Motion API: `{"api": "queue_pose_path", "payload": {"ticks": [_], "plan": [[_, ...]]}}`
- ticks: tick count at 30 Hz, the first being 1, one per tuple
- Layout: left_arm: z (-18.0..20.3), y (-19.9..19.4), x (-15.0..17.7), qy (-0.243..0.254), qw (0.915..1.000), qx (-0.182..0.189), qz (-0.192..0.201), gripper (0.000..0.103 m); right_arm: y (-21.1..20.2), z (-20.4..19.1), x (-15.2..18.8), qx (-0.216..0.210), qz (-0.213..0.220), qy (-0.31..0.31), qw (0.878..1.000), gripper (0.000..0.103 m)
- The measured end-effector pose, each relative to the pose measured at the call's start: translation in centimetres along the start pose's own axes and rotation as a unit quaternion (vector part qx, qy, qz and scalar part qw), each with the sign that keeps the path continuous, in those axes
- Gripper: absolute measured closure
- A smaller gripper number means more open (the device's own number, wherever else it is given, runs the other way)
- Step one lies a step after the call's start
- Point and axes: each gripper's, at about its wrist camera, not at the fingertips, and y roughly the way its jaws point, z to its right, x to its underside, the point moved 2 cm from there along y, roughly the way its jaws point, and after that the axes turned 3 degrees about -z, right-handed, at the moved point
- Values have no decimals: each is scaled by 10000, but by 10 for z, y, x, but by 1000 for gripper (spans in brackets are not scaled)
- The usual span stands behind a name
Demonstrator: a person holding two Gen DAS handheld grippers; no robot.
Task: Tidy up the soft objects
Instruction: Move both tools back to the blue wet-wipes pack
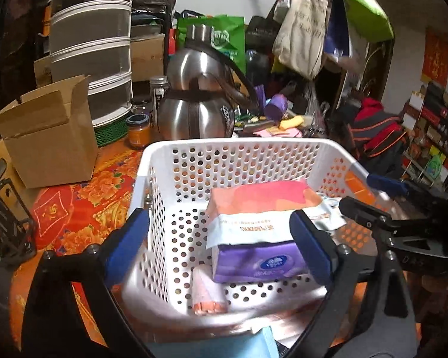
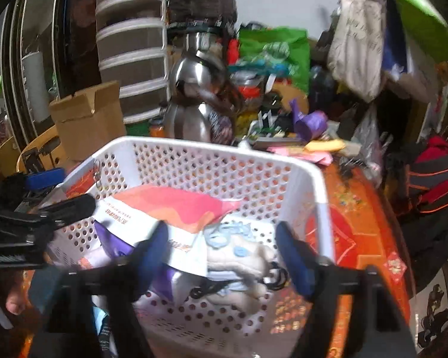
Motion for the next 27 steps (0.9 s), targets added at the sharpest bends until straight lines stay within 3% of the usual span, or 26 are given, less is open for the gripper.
{"api": "queue_pose_path", "payload": {"ticks": [6, 9, 17, 22, 27], "plan": [[-9, -28, 10, -98, 9999, 16, -28, 7, -26, -1, 9, -227, 131, 271, 9993, 22], [-13, -56, 22, -48, 9999, -148, 7, 7, -43, -7, 15, -238, 257, 370, 9987, 22], [-38, -132, 89, -159, 9989, -428, 120, 0, -100, -44, 64, -283, 500, 256, 9980, 14], [-60, -132, 140, -288, 9976, -595, -204, 0, -98, -78, 103, -600, 325, 131, 9976, 12], [-77, -110, 168, -428, 9961, -557, -540, 0, -80, -107, 128, -943, 72, -17, 9955, 12]]}}
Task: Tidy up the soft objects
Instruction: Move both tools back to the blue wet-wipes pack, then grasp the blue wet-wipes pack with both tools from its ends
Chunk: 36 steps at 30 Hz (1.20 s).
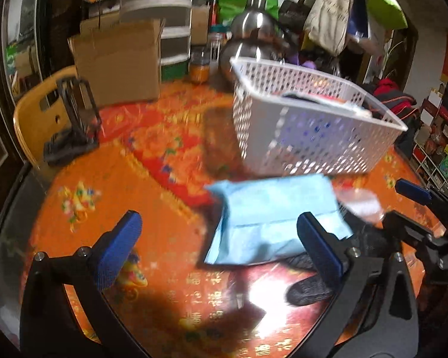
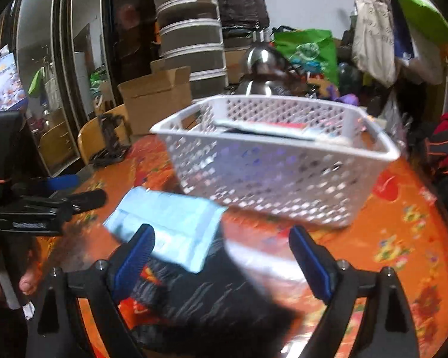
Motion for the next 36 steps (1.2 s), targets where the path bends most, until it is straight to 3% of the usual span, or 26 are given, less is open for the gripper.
{"api": "queue_pose_path", "payload": {"ticks": [3, 8, 10, 19, 25, 29, 34, 35, 36], "plan": [[-9, 11, 4, -102, 9999, 74, -12, 0, 9, -11, 7, -243, -81, -29, 9997, 13], [-12, 28, 6, -38, 9996, 215, -164, 2, 28, -24, 12, -334, -362, -149, 9987, 39], [-9, 34, 8, 33, 9993, 277, -238, 2, 37, -26, 15, -387, -502, -147, 9979, 42], [-2, 49, 12, 134, 9977, 493, -435, 7, 66, -32, 20, -528, -973, -121, 9938, 44], [-2, 55, 12, 59, 9959, 710, -551, 12, 71, -31, 19, -640, -1015, -70, 9927, 45], [6, 57, 14, 145, 9925, 1013, -666, 25, 72, -37, 19, -743, -1079, -199, 9912, 59], [12, 56, 15, 129, 9905, 1187, -688, 35, 72, -44, 19, -677, -1066, -349, 9914, 61], [13, 56, 15, 134, 9901, 1217, -681, 45, 72, -44, 18, -699, -1061, -324, 9914, 61], [15, 54, 16, 110, 9893, 1294, -664, 47, 72, -44, 19, -706, -1062, -316, 9913, 61]]}}
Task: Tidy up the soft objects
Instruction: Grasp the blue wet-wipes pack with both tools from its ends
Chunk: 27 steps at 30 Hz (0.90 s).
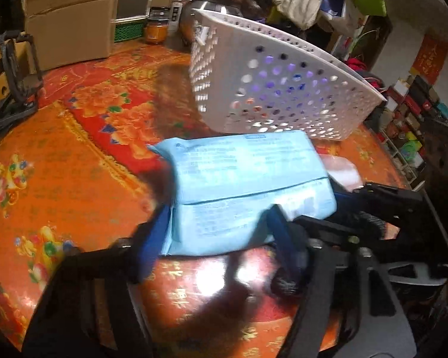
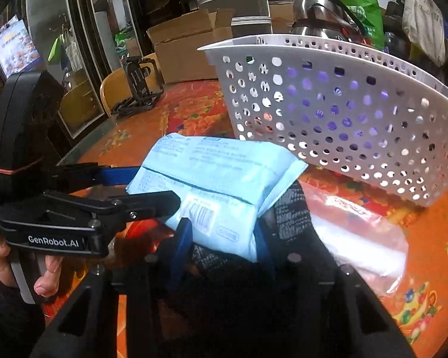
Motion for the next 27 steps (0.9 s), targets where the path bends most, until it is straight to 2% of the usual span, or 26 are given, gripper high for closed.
{"api": "queue_pose_path", "payload": {"ticks": [8, 14, 27], "plan": [[-3, -6, 2, -102, 9999, -10, 102, 56, 0, 2, 1, -25, 8, 10, 10000, 64], [12, -18, 8, 55, 9994, -117, 322, 56, -9, -3, 1, 25, 162, -10, 9999, 65], [55, -70, -2, 333, 9952, -22, 924, 56, -75, -11, 1, 295, 853, -237, 9956, 66]]}}
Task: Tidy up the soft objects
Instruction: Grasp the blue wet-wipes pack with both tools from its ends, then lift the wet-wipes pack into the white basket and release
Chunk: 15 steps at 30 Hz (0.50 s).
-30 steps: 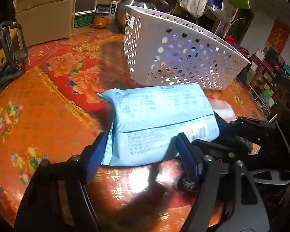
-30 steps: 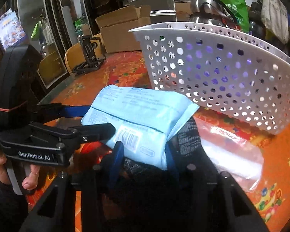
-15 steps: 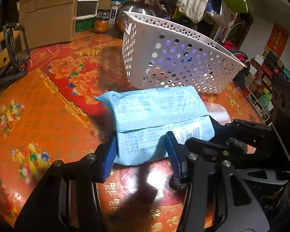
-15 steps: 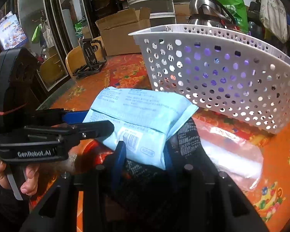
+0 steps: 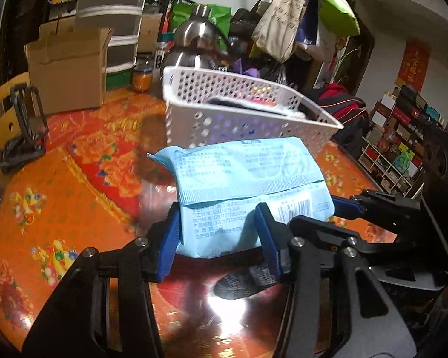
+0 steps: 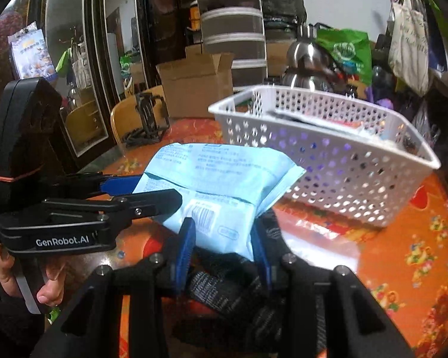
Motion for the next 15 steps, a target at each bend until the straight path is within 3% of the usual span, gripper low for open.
{"api": "queue_pose_path", "payload": {"ticks": [8, 15], "plan": [[30, -21, -25, 203, 9995, 3, 231, 56, -35, 10, -11, 98, 310, -29, 9995, 66], [54, -24, -73, 425, 9983, -45, 403, 56, -57, 28, -40, 222, 608, -61, 9979, 66]]}}
